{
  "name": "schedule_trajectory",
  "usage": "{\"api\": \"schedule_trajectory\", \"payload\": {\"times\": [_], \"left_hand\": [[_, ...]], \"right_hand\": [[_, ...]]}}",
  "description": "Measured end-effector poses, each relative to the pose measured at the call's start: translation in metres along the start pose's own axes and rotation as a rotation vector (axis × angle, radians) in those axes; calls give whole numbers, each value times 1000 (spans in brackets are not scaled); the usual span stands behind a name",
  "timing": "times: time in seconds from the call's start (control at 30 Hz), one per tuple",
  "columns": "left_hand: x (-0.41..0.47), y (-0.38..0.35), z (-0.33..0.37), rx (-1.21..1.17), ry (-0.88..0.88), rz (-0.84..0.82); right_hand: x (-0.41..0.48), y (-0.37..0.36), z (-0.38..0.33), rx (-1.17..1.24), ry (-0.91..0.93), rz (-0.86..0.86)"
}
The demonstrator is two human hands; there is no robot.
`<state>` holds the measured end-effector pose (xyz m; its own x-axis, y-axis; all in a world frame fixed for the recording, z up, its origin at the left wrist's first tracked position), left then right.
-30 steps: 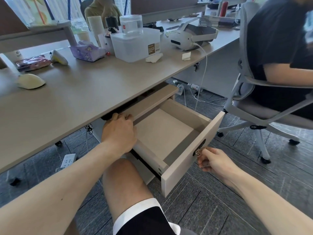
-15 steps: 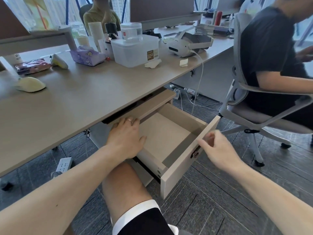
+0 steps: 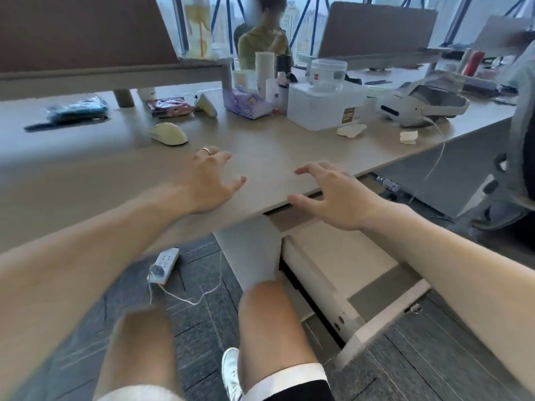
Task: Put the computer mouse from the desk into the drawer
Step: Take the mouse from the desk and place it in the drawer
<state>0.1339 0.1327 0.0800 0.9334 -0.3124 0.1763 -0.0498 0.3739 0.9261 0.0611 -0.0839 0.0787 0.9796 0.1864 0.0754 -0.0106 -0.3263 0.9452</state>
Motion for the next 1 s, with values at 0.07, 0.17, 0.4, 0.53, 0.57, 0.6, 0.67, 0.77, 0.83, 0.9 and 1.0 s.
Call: {"api": "schedule_trajectory", "payload": {"times": [0.07,0.17,0.4,0.53,0.57,0.6,0.67,0.77,0.83,0.9,1.0], "left_hand": [[-6,17,-56,96,120,-45],[-28,40,-132,251,289,-121],[-75,66,-233,288,460,-104],[-82,72,-262,286,517,-61],[-84,71,-267,275,529,-50],[-85,69,-271,261,537,-35],[-81,66,-277,239,542,-26],[-79,63,-276,239,522,-29],[-78,62,-282,235,526,-35],[-77,60,-286,230,535,-56],[-77,60,-285,226,528,-61]], "right_hand": [[31,-8,-28,-5,52,-19],[73,-24,-68,-5,115,-69],[156,-61,-133,18,199,-117],[202,-76,-151,35,210,-102],[213,-79,-155,33,218,-98],[224,-81,-160,31,227,-91],[248,-83,-167,50,226,-65],[277,-83,-172,60,222,-2],[294,-89,-179,33,220,-11],[309,-99,-183,7,226,-38],[322,-106,-185,57,229,-36]]}}
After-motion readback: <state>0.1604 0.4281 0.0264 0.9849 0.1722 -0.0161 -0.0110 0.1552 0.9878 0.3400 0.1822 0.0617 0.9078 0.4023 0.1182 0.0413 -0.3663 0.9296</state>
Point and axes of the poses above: each hand's wrist, its own x-axis towards the middle knuckle, its own y-axis out of the back of the hand, z = x × y, the point moved 7 cm from there along x, towards the middle knuckle, and after that the axes turned 4 degrees about -z, right-handed, at the moved point
